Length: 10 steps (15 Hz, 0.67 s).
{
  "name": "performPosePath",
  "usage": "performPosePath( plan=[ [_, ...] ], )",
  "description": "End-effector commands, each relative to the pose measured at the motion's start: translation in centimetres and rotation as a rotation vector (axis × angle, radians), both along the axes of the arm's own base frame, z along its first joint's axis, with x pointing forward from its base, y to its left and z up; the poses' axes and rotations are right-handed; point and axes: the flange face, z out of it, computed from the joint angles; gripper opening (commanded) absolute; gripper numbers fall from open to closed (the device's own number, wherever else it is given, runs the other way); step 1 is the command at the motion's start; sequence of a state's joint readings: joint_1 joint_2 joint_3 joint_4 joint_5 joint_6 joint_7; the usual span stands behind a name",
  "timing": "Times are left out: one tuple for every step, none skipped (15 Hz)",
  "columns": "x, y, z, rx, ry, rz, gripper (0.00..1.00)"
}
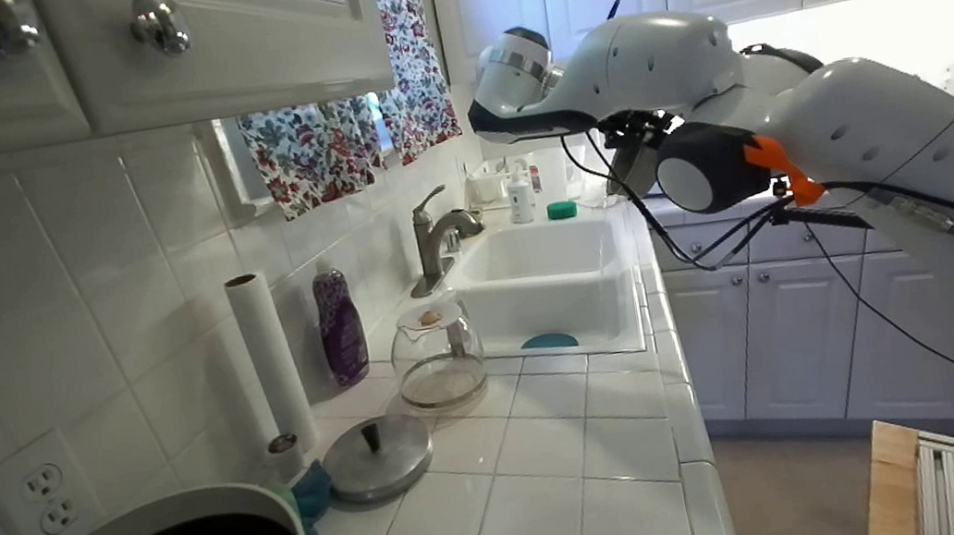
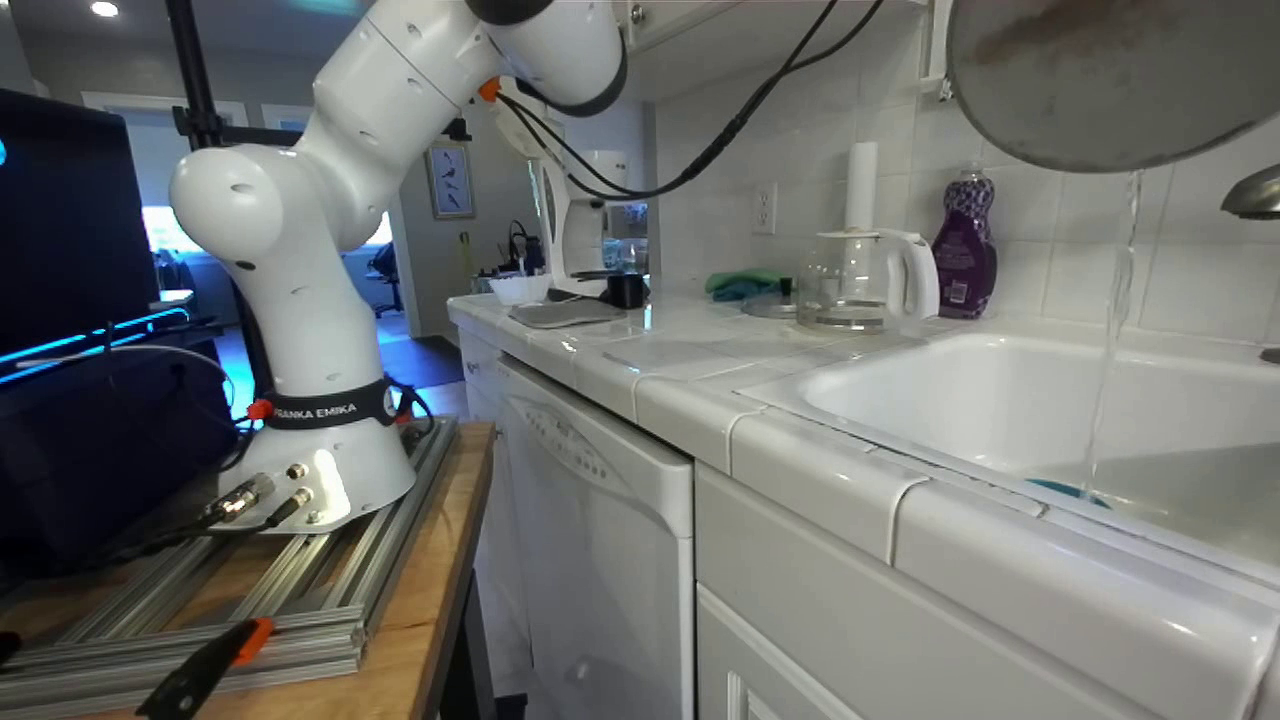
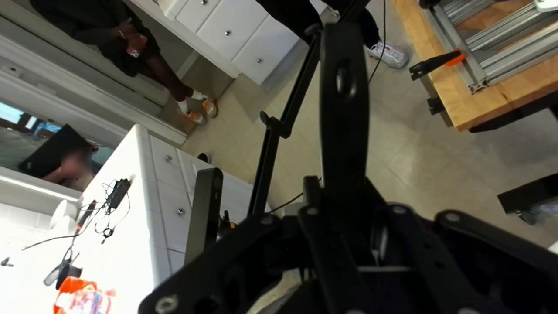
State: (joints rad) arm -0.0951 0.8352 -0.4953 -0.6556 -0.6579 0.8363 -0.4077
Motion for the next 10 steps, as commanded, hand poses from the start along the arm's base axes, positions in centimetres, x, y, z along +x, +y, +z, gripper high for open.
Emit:
performPosePath(
  plan=[
    [0.41,-0.35,1.02,-0.041,0.045,0.034,0.06],
    [0.55,-0.48,1.02,-0.031,0.036,0.046,0.06],
    [0.58,-0.55,1.05,-0.026,0.035,0.051,0.06],
    [0.67,-0.56,1.02,-0.026,0.037,0.057,0.06],
    [0.76,-0.48,1.07,-0.026,0.037,0.062,0.06],
    [0.85,-0.41,1.09,-0.028,0.039,0.067,0.06],
    [0.90,-0.28,1.15,-0.031,0.046,0.070,0.06],
    [0.96,-0.23,1.17,-0.035,0.050,0.072,0.06],
    [1.01,-0.13,1.24,-0.036,0.052,0.075,0.06],
    [1.08,-0.03,1.27,-0.038,0.054,0.079,0.06]
  ],
)
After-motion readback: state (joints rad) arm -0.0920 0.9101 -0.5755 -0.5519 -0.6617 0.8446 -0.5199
